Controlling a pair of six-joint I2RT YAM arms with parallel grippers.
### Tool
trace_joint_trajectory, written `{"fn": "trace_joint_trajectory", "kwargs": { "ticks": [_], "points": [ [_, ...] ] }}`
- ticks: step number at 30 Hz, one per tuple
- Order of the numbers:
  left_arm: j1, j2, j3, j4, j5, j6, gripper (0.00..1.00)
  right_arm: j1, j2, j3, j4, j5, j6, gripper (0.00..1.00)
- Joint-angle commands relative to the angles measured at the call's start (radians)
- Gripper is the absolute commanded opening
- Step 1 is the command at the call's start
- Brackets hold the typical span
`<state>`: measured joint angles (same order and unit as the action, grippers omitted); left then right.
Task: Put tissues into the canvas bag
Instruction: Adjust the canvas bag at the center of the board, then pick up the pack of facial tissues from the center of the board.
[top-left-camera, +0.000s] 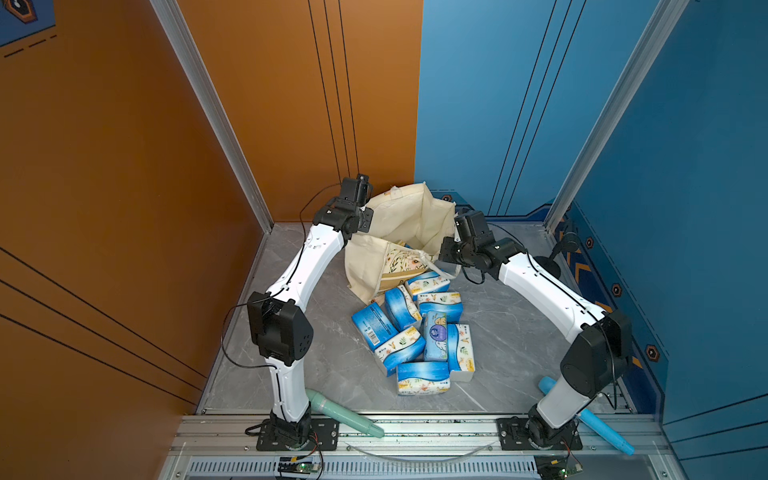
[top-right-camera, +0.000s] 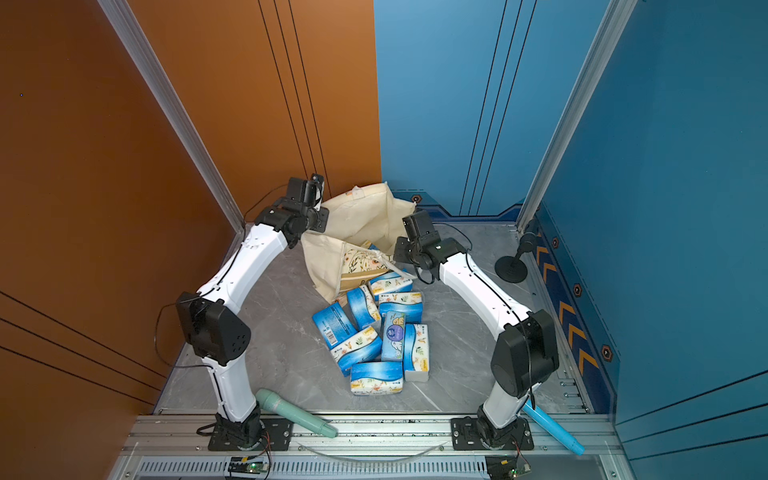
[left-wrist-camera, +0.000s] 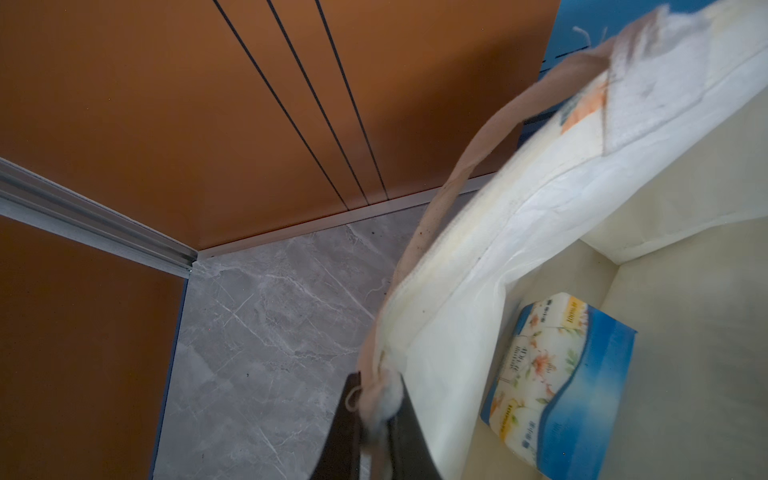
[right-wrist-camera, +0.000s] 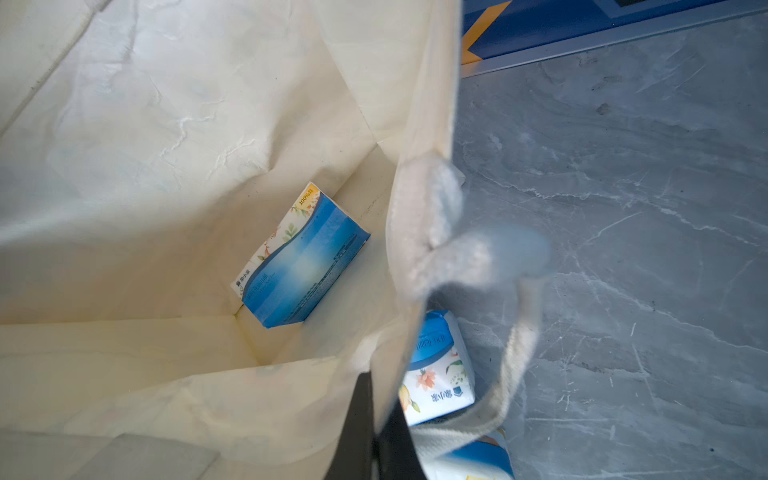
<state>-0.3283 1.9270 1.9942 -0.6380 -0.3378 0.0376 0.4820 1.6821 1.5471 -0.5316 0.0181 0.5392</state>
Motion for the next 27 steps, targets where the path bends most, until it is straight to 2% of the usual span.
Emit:
{"fn": "trace_joint_trajectory", "kwargs": {
  "ticks": [1, 4, 7, 9, 11, 14, 15, 20, 27],
  "points": [
    [0.023, 0.004, 0.027, 0.012, -0.020, -0.003, 0.00, -0.013, -0.004, -0.009, -0.012, -0.007, -0.002, 0.00],
    [0.007, -0.002, 0.012, 0.023, 0.059, -0.017, 0.00, -0.001, 0.034, 0.013, -0.010, -0.048, -0.014, 0.00],
    [-0.015, -0.003, 0.015, 0.023, 0.085, -0.010, 0.00, 0.006, 0.059, 0.037, -0.016, -0.087, -0.023, 0.08],
    [-0.017, -0.005, 0.017, 0.022, 0.116, -0.014, 0.00, 0.010, 0.053, 0.040, -0.020, -0.105, -0.035, 0.20],
    [-0.010, -0.006, 0.020, 0.021, 0.150, -0.025, 0.00, 0.012, 0.021, 0.037, -0.036, -0.104, -0.051, 0.38],
    [0.003, -0.002, 0.020, 0.021, 0.188, -0.037, 0.00, 0.020, -0.066, 0.013, -0.070, -0.081, -0.084, 0.58],
    [0.008, -0.002, 0.020, 0.021, 0.205, -0.039, 0.00, 0.024, -0.096, 0.002, -0.087, -0.068, -0.095, 0.61],
    [0.034, 0.015, 0.022, 0.022, 0.276, -0.046, 0.00, 0.039, -0.271, -0.086, -0.212, 0.002, -0.119, 0.64],
    [0.035, 0.015, 0.017, 0.022, 0.307, -0.036, 0.00, 0.084, -0.468, -0.326, -0.389, 0.086, -0.035, 0.66]
  ]
}}
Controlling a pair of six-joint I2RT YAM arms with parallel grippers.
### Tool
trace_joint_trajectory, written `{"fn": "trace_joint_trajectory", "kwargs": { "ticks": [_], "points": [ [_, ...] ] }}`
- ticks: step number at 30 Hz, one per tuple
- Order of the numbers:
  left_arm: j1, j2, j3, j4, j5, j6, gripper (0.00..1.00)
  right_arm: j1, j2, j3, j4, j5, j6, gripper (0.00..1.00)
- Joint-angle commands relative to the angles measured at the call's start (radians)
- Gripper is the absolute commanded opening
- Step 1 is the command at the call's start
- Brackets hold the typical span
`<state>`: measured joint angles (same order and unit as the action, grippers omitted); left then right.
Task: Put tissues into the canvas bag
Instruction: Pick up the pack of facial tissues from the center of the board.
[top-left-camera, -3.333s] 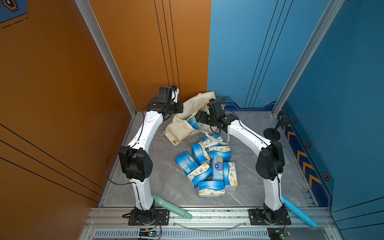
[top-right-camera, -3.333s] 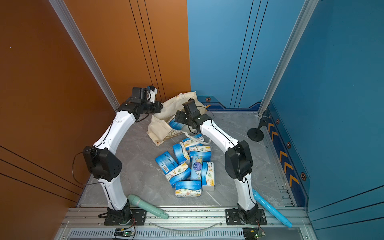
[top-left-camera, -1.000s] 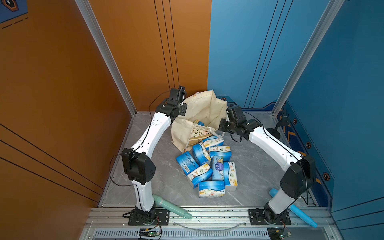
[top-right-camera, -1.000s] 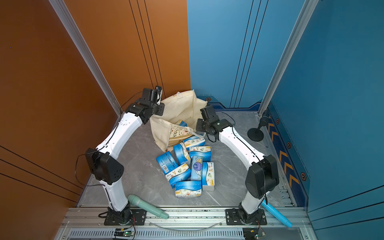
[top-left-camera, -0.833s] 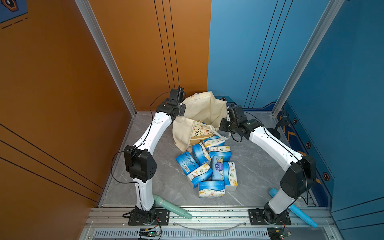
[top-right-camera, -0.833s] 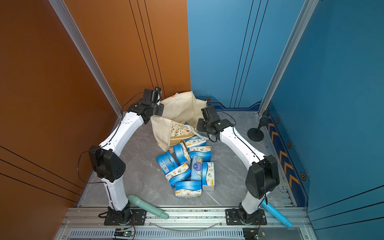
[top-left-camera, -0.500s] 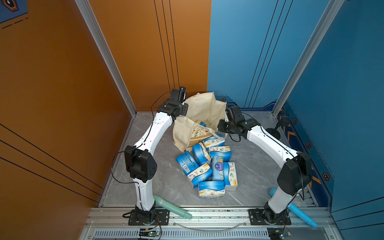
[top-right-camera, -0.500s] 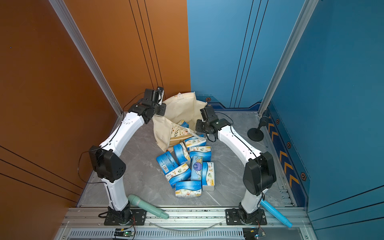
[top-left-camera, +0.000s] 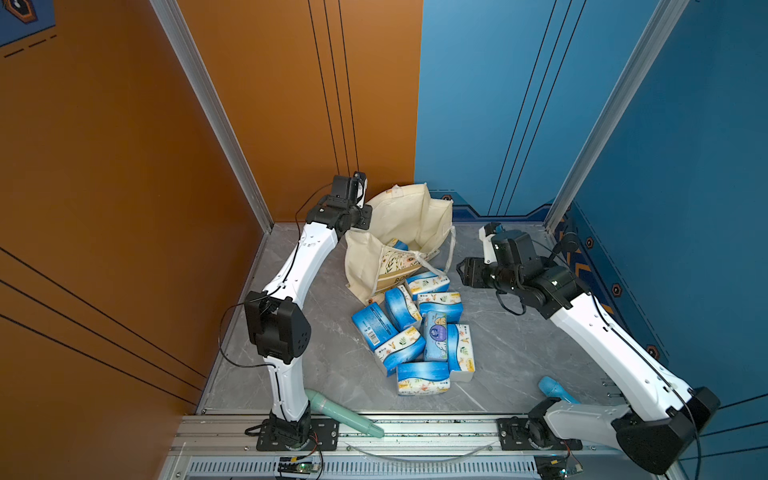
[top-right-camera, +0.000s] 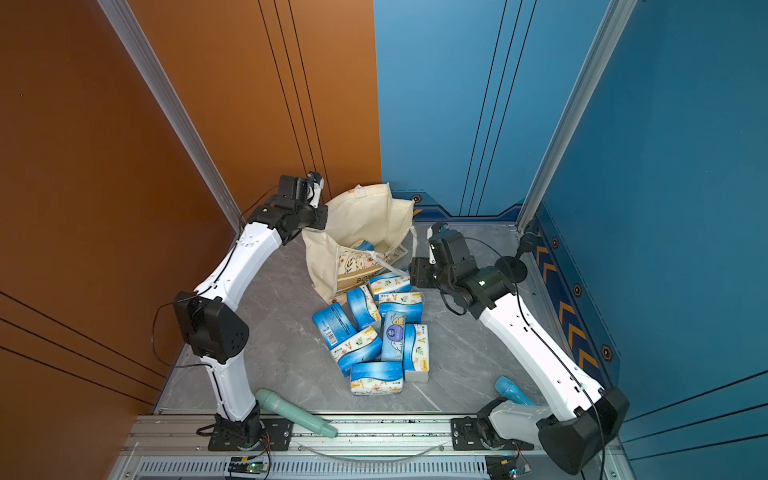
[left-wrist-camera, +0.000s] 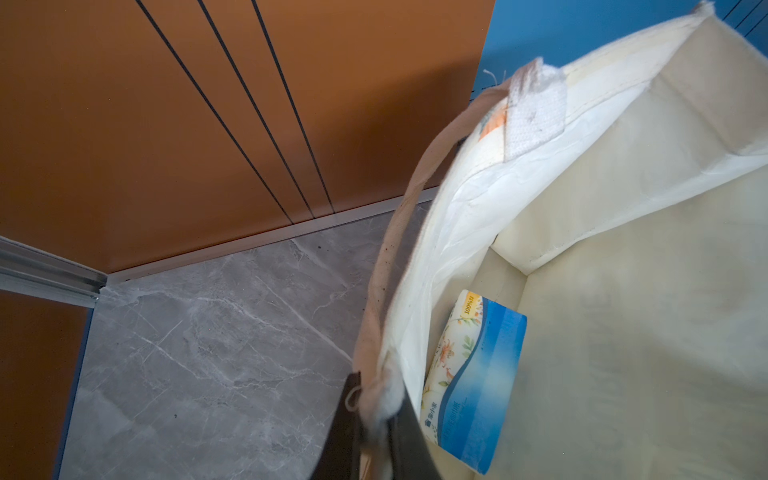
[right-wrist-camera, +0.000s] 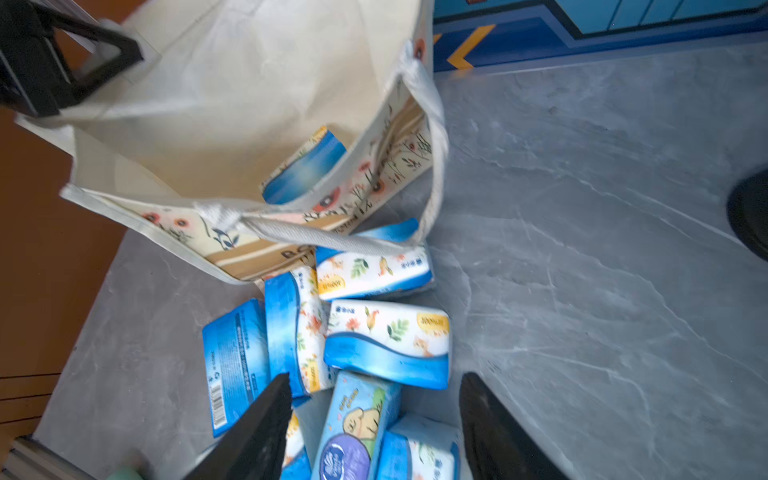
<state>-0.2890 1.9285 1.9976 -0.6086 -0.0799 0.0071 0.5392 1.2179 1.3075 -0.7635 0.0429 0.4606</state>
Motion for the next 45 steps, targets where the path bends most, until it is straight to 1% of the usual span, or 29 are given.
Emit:
{"fn": "trace_joint_trajectory", "kwargs": {
  "ticks": [1, 4, 6, 7, 8, 11, 16, 22, 28, 36, 42, 45],
  "points": [
    [-0.004, 0.013, 0.013, -0.007, 0.050, -0.005, 0.00, 0.049, -0.018, -0.119, -0.174, 0.071, 0.066, 0.66],
    [-0.006, 0.008, 0.015, -0.007, 0.049, -0.006, 0.00, 0.123, -0.028, -0.202, -0.179, 0.063, 0.130, 0.70],
    [-0.005, 0.005, 0.015, -0.008, 0.049, -0.007, 0.00, 0.155, -0.011, -0.237, -0.176, 0.063, 0.163, 0.74],
    [-0.006, 0.003, 0.014, -0.007, 0.049, -0.008, 0.00, 0.201, 0.002, -0.251, -0.175, 0.060, 0.177, 0.75],
    [-0.006, 0.002, 0.014, -0.008, 0.050, -0.010, 0.00, 0.218, 0.012, -0.257, -0.176, 0.059, 0.188, 0.75],
    [-0.007, -0.001, 0.012, -0.008, 0.052, -0.010, 0.00, 0.258, 0.033, -0.292, -0.173, 0.063, 0.221, 0.76],
    [-0.012, -0.002, 0.005, -0.008, 0.054, -0.011, 0.00, 0.296, 0.049, -0.366, -0.121, 0.023, 0.264, 0.76],
    [-0.015, -0.004, 0.006, -0.008, 0.057, -0.012, 0.00, 0.303, 0.067, -0.390, -0.091, 0.029, 0.272, 0.76],
    [-0.015, -0.004, 0.003, -0.008, 0.055, -0.012, 0.00, 0.306, 0.075, -0.399, -0.041, -0.040, 0.273, 0.76],
    [-0.016, 0.000, 0.005, -0.009, 0.060, -0.011, 0.00, 0.295, 0.099, -0.422, -0.040, -0.016, 0.275, 0.76],
    [-0.017, 0.006, 0.012, -0.008, 0.063, -0.009, 0.00, 0.277, 0.143, -0.447, -0.027, 0.000, 0.276, 0.76],
    [-0.017, 0.006, 0.012, -0.008, 0.063, -0.010, 0.00, 0.270, 0.152, -0.447, -0.020, 0.003, 0.280, 0.70]
  ]
}}
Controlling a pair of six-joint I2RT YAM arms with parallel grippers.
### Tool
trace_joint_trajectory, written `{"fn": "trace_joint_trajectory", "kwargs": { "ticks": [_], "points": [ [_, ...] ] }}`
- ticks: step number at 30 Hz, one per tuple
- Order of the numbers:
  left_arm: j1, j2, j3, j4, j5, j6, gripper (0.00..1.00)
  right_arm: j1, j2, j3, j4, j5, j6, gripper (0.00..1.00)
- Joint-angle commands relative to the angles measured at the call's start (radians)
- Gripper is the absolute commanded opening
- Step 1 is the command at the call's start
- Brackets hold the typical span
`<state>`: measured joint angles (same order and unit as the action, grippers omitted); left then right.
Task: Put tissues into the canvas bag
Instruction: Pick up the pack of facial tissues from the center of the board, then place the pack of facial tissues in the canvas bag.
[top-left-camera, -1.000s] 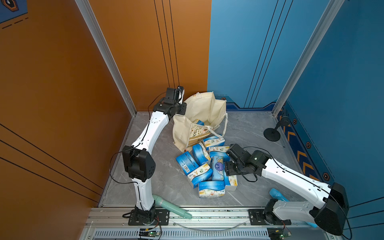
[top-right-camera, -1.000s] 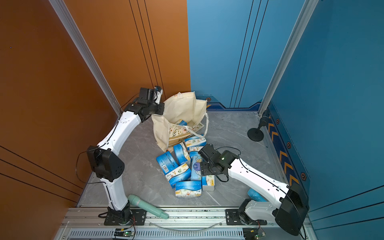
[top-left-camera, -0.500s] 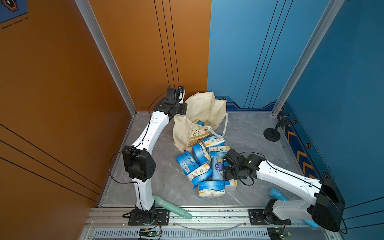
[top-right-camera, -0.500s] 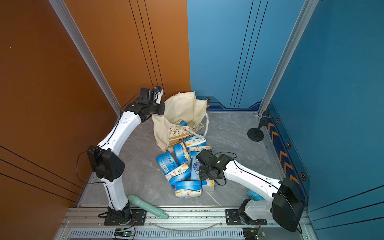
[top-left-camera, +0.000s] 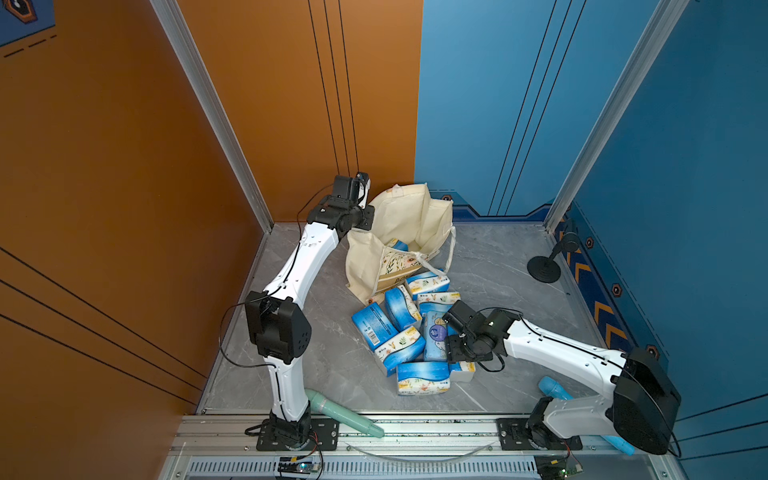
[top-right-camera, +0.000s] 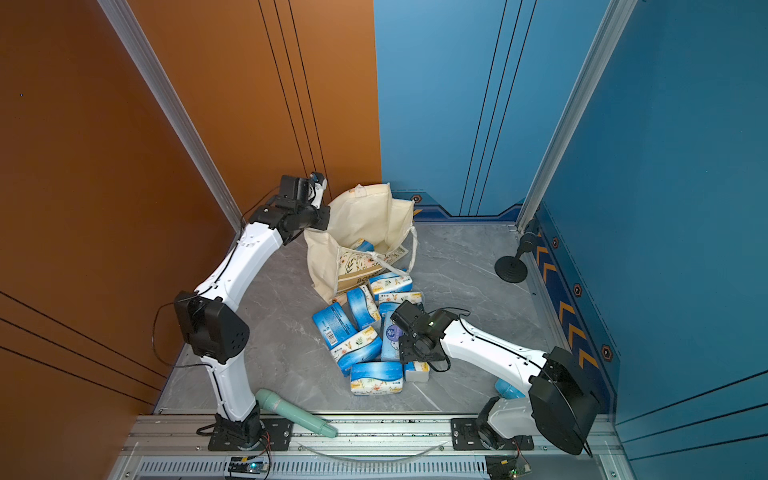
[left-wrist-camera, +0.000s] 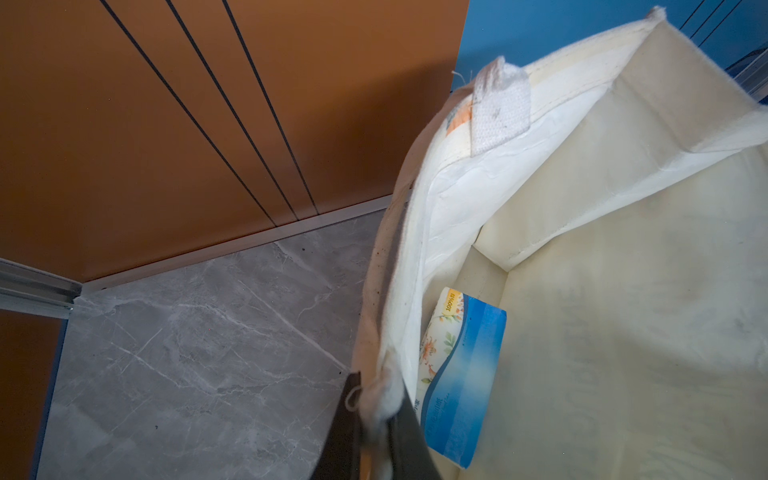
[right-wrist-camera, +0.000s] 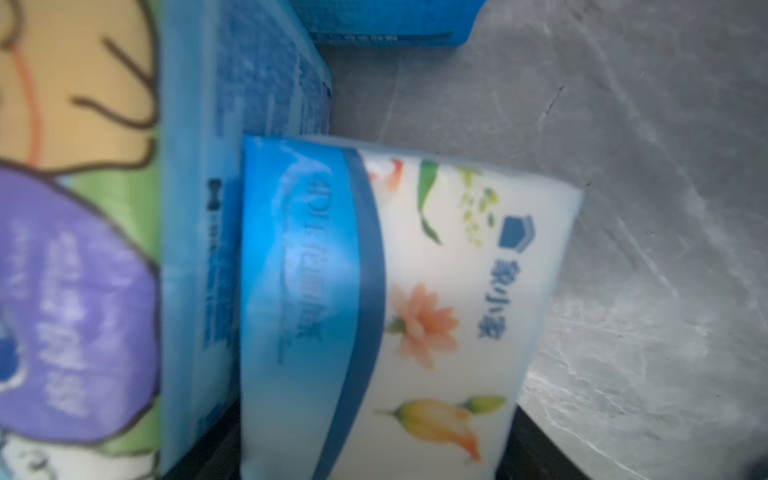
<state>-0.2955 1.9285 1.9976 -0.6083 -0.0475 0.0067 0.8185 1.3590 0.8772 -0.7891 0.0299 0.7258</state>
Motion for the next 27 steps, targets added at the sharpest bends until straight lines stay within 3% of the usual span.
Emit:
{"fn": "trace_joint_trajectory", "kwargs": {
  "ticks": [1, 8, 11, 15, 18, 22, 24, 27],
  "points": [
    [-0.011, 0.006, 0.013, -0.010, 0.031, -0.009, 0.00, -0.011, 0.007, -0.016, 0.006, 0.018, 0.015, 0.68],
    [-0.013, 0.006, 0.013, -0.009, 0.031, -0.006, 0.00, -0.073, -0.124, 0.003, -0.064, 0.053, 0.005, 0.43],
    [-0.014, 0.009, 0.017, -0.009, 0.031, -0.005, 0.00, -0.109, -0.195, 0.069, -0.144, 0.111, -0.033, 0.39],
    [-0.016, 0.009, 0.022, -0.010, 0.032, 0.003, 0.00, -0.161, -0.245, 0.276, -0.213, 0.210, -0.123, 0.38],
    [-0.017, 0.015, 0.029, -0.014, 0.031, 0.003, 0.00, -0.168, -0.215, 0.476, -0.163, 0.262, -0.214, 0.38],
    [-0.020, 0.023, 0.033, -0.017, 0.033, -0.005, 0.00, -0.199, -0.121, 0.666, 0.051, 0.143, -0.289, 0.38],
    [-0.024, 0.027, 0.039, -0.021, 0.033, -0.005, 0.00, -0.236, -0.024, 0.754, 0.155, 0.018, -0.290, 0.38],
    [-0.027, 0.033, 0.048, -0.030, 0.032, -0.002, 0.00, -0.263, 0.145, 0.908, 0.210, -0.059, -0.301, 0.37]
  ]
}}
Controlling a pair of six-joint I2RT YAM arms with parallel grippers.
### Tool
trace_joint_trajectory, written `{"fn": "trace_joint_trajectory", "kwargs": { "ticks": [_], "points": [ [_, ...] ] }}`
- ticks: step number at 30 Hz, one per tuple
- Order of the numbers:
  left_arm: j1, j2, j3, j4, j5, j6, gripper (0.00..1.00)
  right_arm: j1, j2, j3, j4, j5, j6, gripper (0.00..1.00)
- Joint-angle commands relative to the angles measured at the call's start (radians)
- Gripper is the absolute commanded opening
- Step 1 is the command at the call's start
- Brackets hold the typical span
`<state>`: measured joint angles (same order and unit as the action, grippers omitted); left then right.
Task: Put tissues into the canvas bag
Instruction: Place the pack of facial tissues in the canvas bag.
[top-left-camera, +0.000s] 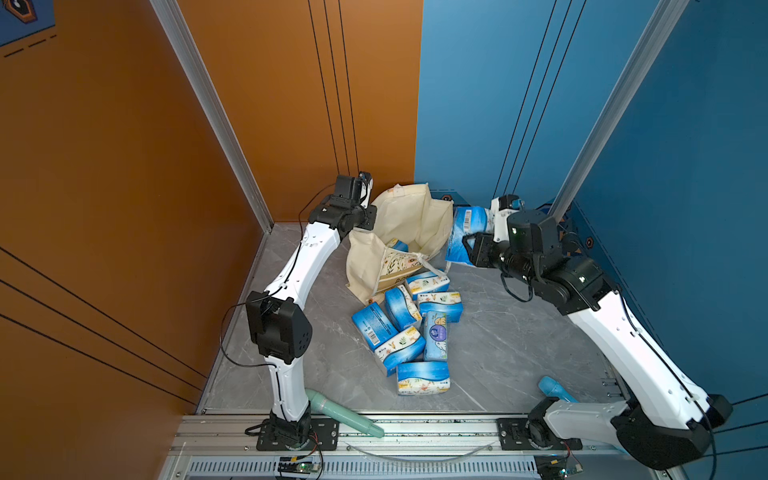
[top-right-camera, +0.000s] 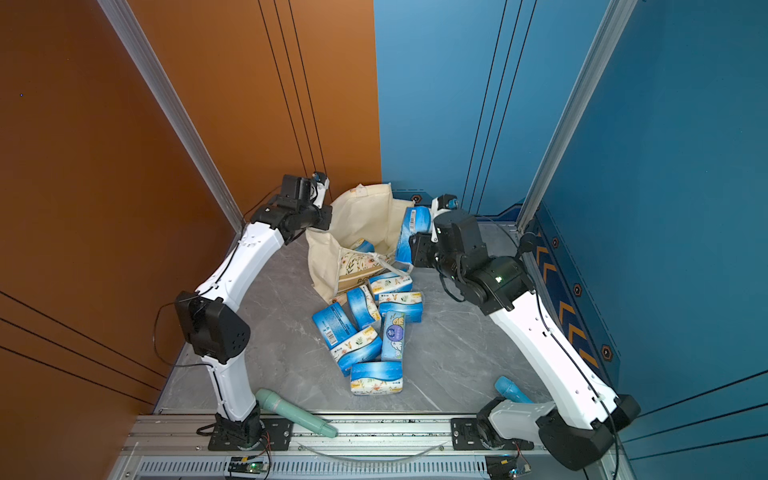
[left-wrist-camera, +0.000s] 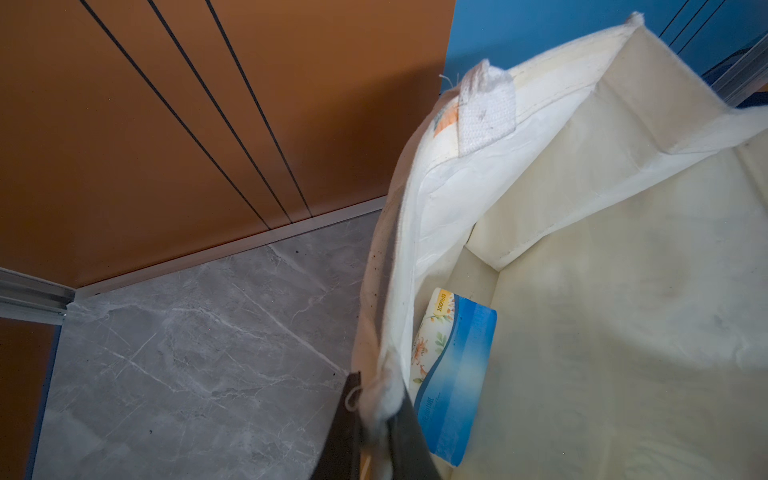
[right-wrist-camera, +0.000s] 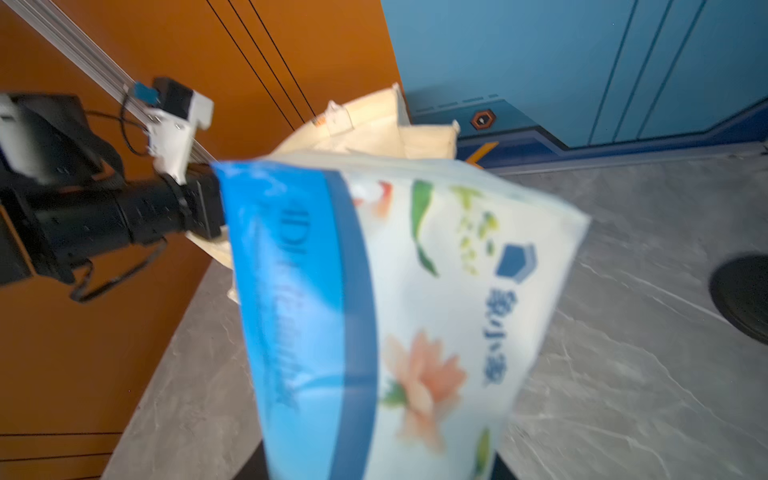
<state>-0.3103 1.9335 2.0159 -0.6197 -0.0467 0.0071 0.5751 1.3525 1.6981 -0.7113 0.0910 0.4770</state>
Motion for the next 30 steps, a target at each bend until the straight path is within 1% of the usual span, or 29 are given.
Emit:
{"fn": "trace_joint_trajectory", "kwargs": {
  "ticks": [1, 4, 6, 8, 10, 11, 16, 19, 23, 24, 25, 27, 29, 30],
  "points": [
    [-0.012, 0.030, 0.033, -0.021, 0.031, -0.001, 0.00, -0.023, 0.206, 0.150, 0.138, -0.138, -0.056, 0.37],
    [-0.010, 0.037, 0.042, -0.029, 0.028, 0.002, 0.00, -0.029, 0.392, 0.320, 0.145, -0.202, -0.060, 0.37],
    [-0.010, 0.043, 0.049, -0.031, 0.030, 0.003, 0.00, -0.030, 0.529, 0.459, 0.111, -0.237, -0.052, 0.37],
    [-0.010, 0.048, 0.053, -0.034, 0.031, 0.001, 0.00, -0.026, 0.646, 0.590, 0.044, -0.223, -0.051, 0.37],
    [-0.009, 0.053, 0.061, -0.038, 0.033, -0.001, 0.00, -0.025, 0.713, 0.658, 0.008, -0.197, -0.052, 0.36],
    [-0.007, 0.056, 0.064, -0.039, 0.033, -0.001, 0.00, -0.023, 0.750, 0.662, 0.004, -0.183, -0.051, 0.36],
    [0.000, 0.058, 0.076, -0.041, 0.044, -0.003, 0.00, -0.017, 0.825, 0.657, -0.027, -0.113, -0.069, 0.37],
    [0.000, 0.058, 0.084, -0.041, 0.047, -0.005, 0.00, -0.023, 0.876, 0.670, -0.031, -0.106, -0.069, 0.41],
    [0.002, 0.058, 0.089, -0.041, 0.049, -0.005, 0.00, -0.026, 0.908, 0.690, -0.050, -0.020, -0.079, 0.47],
    [0.000, 0.058, 0.089, -0.041, 0.049, -0.006, 0.00, -0.026, 0.913, 0.697, -0.056, 0.001, -0.082, 0.50],
    [0.000, 0.058, 0.089, -0.041, 0.048, -0.004, 0.00, -0.027, 0.915, 0.704, -0.060, 0.018, -0.085, 0.57],
    [0.000, 0.059, 0.089, -0.042, 0.047, -0.003, 0.00, -0.032, 0.910, 0.708, -0.060, 0.021, -0.089, 0.61],
    [0.002, 0.062, 0.092, -0.047, 0.045, -0.004, 0.00, -0.037, 0.897, 0.709, -0.059, 0.017, -0.090, 0.69],
    [0.003, 0.064, 0.092, -0.049, 0.045, -0.004, 0.00, -0.041, 0.889, 0.710, -0.059, 0.012, -0.092, 0.69]
  ]
}}
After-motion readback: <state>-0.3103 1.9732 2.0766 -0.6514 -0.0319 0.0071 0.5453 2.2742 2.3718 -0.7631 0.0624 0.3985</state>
